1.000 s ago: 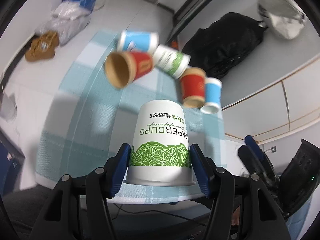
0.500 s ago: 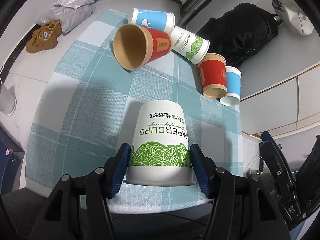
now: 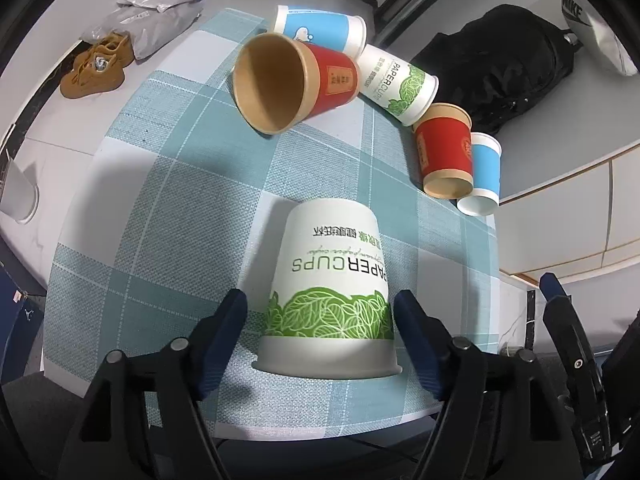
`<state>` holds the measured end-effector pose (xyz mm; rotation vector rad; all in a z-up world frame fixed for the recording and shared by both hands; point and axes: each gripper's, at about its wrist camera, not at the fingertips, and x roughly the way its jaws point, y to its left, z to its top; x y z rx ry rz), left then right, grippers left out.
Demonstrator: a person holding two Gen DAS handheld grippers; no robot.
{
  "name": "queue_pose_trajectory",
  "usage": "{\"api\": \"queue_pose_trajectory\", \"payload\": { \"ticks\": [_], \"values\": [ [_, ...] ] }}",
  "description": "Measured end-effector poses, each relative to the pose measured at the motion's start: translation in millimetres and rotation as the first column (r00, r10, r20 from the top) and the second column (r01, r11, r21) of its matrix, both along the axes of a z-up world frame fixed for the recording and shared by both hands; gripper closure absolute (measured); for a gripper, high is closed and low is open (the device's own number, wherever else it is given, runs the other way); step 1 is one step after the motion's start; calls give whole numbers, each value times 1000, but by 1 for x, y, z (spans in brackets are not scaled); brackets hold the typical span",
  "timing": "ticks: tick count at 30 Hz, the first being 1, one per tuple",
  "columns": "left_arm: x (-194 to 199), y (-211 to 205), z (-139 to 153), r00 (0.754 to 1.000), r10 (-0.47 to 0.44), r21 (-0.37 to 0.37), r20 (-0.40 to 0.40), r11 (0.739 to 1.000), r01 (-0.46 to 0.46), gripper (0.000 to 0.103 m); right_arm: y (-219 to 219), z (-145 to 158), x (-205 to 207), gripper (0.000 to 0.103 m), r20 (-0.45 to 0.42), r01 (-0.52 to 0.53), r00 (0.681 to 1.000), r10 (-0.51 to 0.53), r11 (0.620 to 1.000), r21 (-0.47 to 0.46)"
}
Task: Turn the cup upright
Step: 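Withdraw the left gripper up and away from the white cup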
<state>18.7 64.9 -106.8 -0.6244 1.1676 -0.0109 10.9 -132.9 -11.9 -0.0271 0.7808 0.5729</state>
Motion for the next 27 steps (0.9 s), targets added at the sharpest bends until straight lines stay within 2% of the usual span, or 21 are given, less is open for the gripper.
{"api": "queue_pose_trajectory", "payload": {
  "ticks": [7,12,15,18,22,24,27],
  "values": [
    [-2,-5,13,999,-8,80,40,997,4,28,0,2,-4,13,13,-9,1000,9,1000,-1],
    [-16,-6,41,988,25,179,151,982,-52,28,1,4,-6,13,21,-14,1000,14,1000,0],
    [-26,-7,66,967,37,251,251,962,-102,28,1,6,-7,13,29,-17,999,17,1000,4],
    [-37,-7,91,943,44,332,330,930,-160,28,1,13,-12,13,62,-26,998,24,999,30],
    [-50,-1,119,909,72,348,411,909,-229,28,0,27,-21,13,134,-53,990,43,996,73],
    [-55,-2,131,891,58,369,450,897,-244,28,1,33,-24,13,160,-70,986,54,993,93],
    [-59,-9,135,875,19,430,484,866,-256,15,1,41,-28,13,191,-97,979,71,987,129]
  ]
}}
